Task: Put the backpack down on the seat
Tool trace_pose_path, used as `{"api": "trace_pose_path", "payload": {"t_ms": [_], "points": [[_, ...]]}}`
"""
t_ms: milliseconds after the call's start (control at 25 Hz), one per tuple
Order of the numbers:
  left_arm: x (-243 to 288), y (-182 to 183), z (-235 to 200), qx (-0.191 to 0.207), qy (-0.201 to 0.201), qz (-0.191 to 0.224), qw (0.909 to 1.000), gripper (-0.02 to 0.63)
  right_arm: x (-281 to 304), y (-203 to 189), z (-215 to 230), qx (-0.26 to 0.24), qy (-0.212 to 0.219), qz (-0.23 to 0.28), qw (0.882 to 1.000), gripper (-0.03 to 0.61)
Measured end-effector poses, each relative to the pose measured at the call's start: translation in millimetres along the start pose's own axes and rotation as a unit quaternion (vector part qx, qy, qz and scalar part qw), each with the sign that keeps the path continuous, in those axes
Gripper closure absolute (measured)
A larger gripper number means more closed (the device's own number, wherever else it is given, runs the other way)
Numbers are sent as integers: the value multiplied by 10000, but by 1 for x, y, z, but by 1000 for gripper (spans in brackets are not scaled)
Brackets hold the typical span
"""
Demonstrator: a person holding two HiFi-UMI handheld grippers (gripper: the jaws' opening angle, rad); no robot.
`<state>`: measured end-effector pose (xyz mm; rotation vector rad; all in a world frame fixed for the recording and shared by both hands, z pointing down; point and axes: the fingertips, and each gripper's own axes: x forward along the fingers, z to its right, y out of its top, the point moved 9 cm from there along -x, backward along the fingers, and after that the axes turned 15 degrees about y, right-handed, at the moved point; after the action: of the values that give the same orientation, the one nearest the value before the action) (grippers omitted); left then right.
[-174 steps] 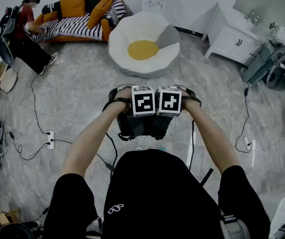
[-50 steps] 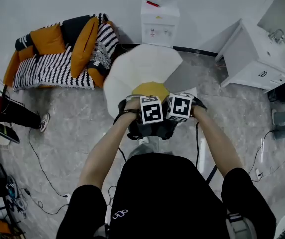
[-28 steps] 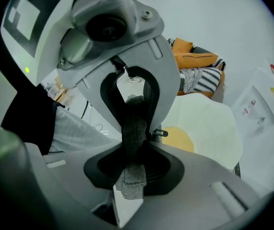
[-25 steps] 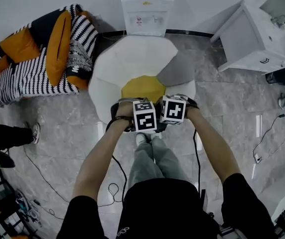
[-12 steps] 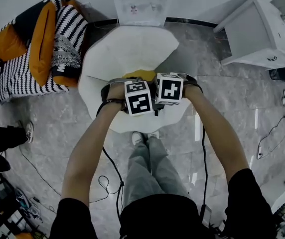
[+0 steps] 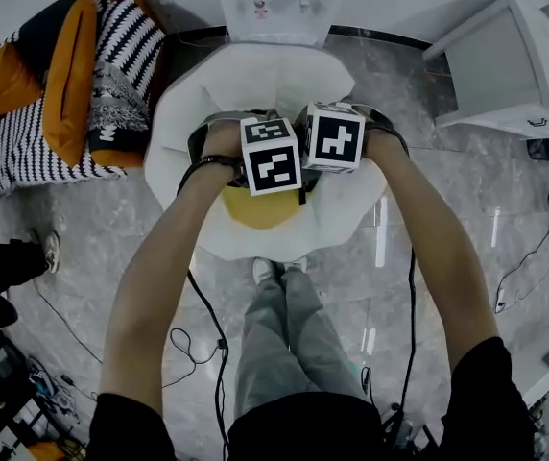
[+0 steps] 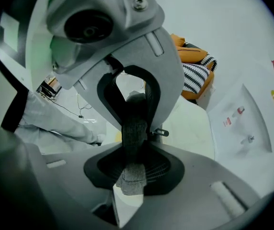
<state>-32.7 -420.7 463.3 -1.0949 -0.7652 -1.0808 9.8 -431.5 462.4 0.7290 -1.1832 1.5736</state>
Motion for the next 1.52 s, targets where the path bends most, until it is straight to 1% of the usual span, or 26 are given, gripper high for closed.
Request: {"api": "trace_pose_path", "payload": {"t_ms": [80, 160, 240, 320, 360, 480, 600, 680, 880, 1200, 1520], "points": [[8, -5, -7, -71, 167, 67, 9998, 512, 2, -1, 10, -4, -186, -90, 9998, 482], [19, -10, -6, -143, 289, 132, 9994, 512, 12, -7, 16, 38, -301, -133, 9995, 482], [34, -15, 10, -30, 330, 87, 9994, 512, 34, -15, 14, 39, -210, -181, 9996, 482], [49, -19, 37, 118, 350, 24, 9993, 512, 61, -24, 5, -11, -15, -247, 9997, 479], [56, -22, 52, 125, 322, 29, 9994, 512, 74, -28, 0, -15, 99, -237, 9997, 479], [69, -30, 87, -20, 144, 127, 9998, 512, 106, -39, -16, 60, 382, -47, 9992, 479], [74, -35, 109, -327, -108, 242, 9991, 511, 125, -46, -30, 143, 527, 167, 9984, 480], [76, -37, 123, -515, -303, 316, 9977, 509, 136, -50, -40, 210, 630, 306, 9973, 480], [81, -41, 151, -839, -730, 415, 9929, 509, 159, -60, -59, 442, 874, 654, 9930, 480], [92, -50, 206, -1169, -1410, 447, 9821, 508, 206, -68, -99, 529, 1265, 666, 9883, 482], [112, -61, 262, -1479, -1848, 379, 9708, 508, 258, -79, -132, 669, 1531, 667, 9837, 483]]}}
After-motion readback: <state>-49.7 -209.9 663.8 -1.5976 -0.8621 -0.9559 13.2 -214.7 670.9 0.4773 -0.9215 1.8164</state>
